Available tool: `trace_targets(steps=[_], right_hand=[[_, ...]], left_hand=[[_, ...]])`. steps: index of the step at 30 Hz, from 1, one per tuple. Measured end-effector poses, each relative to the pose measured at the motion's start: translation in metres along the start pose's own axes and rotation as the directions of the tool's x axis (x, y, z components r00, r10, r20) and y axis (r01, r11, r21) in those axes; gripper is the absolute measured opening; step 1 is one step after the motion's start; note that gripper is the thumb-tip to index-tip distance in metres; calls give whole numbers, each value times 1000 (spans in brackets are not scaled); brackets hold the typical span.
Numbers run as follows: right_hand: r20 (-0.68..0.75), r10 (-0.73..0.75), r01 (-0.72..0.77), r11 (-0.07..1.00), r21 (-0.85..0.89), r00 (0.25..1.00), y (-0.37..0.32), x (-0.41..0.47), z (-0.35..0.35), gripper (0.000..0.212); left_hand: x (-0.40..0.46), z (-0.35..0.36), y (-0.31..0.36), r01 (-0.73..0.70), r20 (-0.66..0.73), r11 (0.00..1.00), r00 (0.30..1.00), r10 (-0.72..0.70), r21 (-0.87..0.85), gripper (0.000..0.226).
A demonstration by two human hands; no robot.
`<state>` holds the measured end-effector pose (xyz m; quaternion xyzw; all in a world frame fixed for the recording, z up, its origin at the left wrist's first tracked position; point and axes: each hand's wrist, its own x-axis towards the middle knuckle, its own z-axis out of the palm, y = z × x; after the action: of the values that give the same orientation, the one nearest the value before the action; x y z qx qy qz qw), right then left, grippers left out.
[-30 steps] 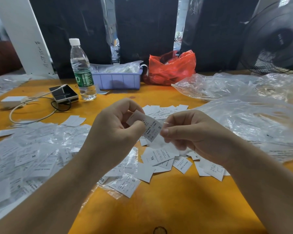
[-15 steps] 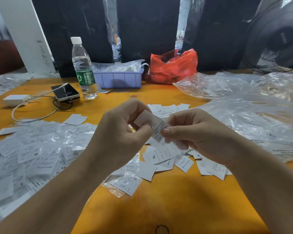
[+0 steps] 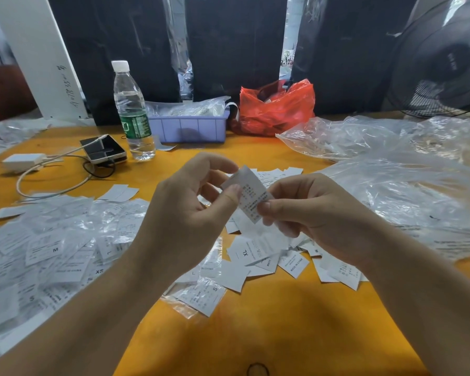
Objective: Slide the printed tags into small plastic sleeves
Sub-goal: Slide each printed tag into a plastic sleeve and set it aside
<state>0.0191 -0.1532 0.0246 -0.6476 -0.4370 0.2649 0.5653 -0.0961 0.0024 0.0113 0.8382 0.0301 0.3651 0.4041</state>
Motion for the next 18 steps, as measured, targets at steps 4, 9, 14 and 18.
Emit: trace_targets(steps=[4,9,14,18], right_hand=[[-17,-5,5,1000,-13,1000,2,1,0,18],[-28,7,-7,1000,0,1000,5,2,-2,18],[-31,0,-1,1000,-10,1000,8,3,-3,12],[-34,-3,2,1000,-14,999,8,3,-3,14]], left_hand=[[-1,3,1,-20,10,1000,1000,20,10,11],[-2,5,-1,-52,-6,996,999,53,68,13],[-3,7,1,-82,19,993,997,80,81,6],[-4,7,1,-95,51,992,995,91,78,4]])
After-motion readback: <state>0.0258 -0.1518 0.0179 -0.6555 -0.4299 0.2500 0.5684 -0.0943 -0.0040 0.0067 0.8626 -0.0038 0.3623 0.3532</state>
